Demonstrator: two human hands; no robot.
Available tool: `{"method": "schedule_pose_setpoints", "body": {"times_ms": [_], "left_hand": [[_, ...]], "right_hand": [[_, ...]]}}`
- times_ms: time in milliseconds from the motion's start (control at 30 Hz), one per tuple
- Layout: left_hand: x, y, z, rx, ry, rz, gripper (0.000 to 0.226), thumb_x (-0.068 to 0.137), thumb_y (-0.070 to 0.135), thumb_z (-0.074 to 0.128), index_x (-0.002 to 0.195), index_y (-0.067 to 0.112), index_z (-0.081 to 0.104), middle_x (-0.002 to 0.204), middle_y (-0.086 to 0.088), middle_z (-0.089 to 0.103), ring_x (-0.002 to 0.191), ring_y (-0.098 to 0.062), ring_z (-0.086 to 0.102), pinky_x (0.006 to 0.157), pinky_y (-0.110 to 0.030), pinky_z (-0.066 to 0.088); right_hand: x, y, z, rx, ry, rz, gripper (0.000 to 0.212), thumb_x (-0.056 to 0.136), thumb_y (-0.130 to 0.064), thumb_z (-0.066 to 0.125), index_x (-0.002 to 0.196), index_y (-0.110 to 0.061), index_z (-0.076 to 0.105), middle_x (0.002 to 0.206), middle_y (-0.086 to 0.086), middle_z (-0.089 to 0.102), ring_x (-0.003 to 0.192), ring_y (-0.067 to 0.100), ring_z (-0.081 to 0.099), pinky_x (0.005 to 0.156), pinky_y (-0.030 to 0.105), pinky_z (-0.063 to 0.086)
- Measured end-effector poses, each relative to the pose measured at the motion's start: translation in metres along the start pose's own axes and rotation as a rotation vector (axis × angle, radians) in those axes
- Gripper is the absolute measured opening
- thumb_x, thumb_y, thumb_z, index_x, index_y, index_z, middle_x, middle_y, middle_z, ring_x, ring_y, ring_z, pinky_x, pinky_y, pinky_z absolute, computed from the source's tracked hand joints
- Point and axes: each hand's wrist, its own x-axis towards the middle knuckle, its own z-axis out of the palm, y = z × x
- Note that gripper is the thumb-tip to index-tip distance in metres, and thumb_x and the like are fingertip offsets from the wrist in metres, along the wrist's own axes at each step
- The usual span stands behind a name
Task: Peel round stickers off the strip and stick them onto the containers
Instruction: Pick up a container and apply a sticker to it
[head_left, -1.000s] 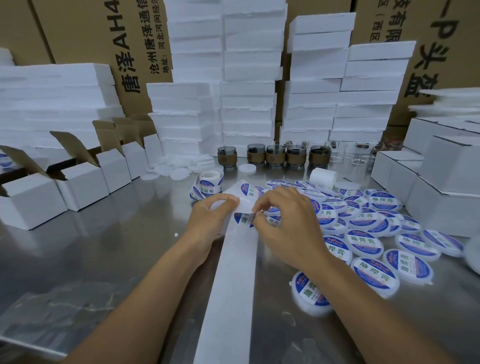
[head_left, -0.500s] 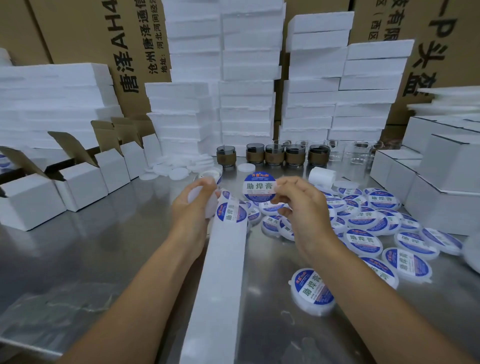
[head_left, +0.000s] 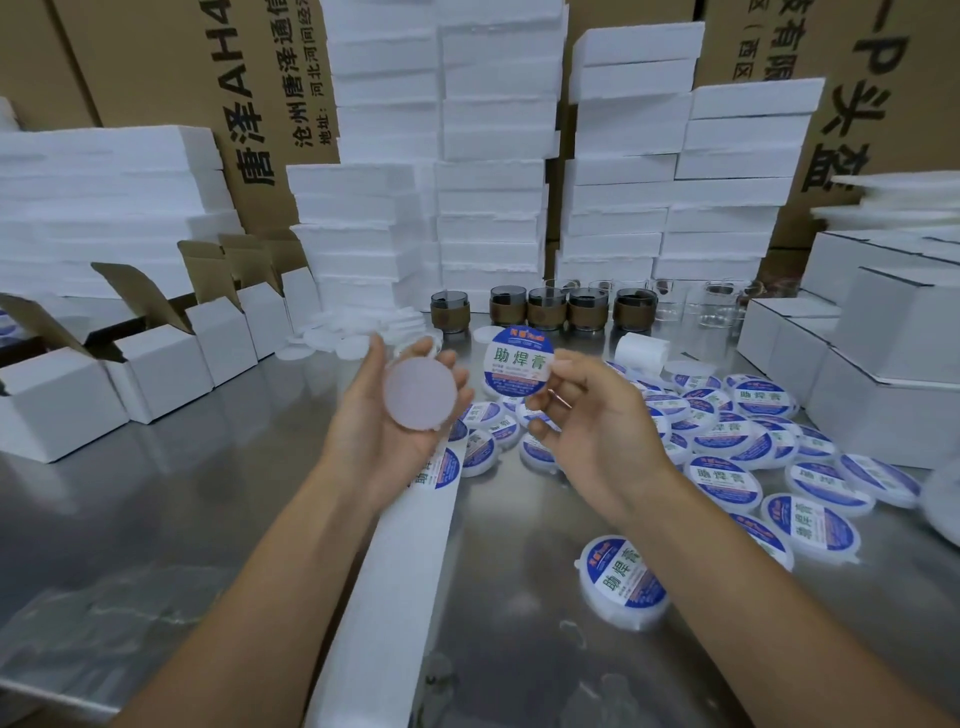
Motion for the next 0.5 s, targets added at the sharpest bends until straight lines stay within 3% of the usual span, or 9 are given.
{"method": "schedule_pose_setpoints", "body": {"times_ms": [100,167,233,333,500], "left_hand": [[0.001,-0.014,0.005,0.156,-0.072,-0.088,0.06,0.079,0.056,0.045,0.097,0.006,0.072,0.113,-0.017,0.065,0.1,-0.027,0.063,0.093,-0.039,0.049],[0.002,-0.021,0.005,0.206,-0.108,-0.118,0.068,0.086,0.06,0.031,0.093,0.01,0.077,0.105,-0.014,0.07,0.093,-0.023,0.066,0.1,-0.037,0.038],[0.002,-0.025,0.004,0.215,-0.125,-0.129,0.072,0.09,0.061,0.024,0.081,0.015,0.078,0.091,-0.008,0.073,0.082,-0.018,0.069,0.089,-0.031,0.047],[0.003,-0.026,0.004,0.203,-0.077,-0.13,0.07,0.091,0.06,0.026,0.074,0.015,0.077,0.085,-0.009,0.073,0.076,-0.019,0.07,0.073,-0.028,0.055],[0.0,-0.028,0.007,0.241,-0.069,-0.126,0.068,0.093,0.058,0.025,0.074,0.015,0.075,0.087,-0.01,0.071,0.078,-0.018,0.069,0.071,-0.025,0.056]], "right_hand": [[-0.001,0.005,0.003,-0.095,-0.054,-0.003,0.018,0.086,-0.006,0.049,0.075,-0.014,0.06,0.065,0.0,0.06,0.052,0.007,0.051,0.054,0.021,0.035],[-0.001,0.01,0.004,-0.209,-0.047,-0.013,0.019,0.085,-0.008,0.054,0.07,-0.018,0.06,0.063,0.001,0.058,0.052,0.007,0.05,0.051,0.018,0.037],[-0.002,0.014,0.004,-0.323,-0.014,-0.046,0.024,0.082,-0.01,0.063,0.061,-0.021,0.061,0.062,0.002,0.057,0.05,0.006,0.048,0.048,0.016,0.037],[-0.003,0.018,0.004,-0.387,0.013,-0.094,0.02,0.079,-0.011,0.07,0.064,-0.019,0.061,0.055,-0.005,0.059,0.044,0.001,0.048,0.043,0.011,0.037],[-0.003,0.023,0.003,-0.421,0.024,-0.089,0.012,0.077,-0.008,0.072,0.071,-0.01,0.061,0.05,-0.008,0.06,0.04,-0.002,0.051,0.042,0.007,0.036]]}}
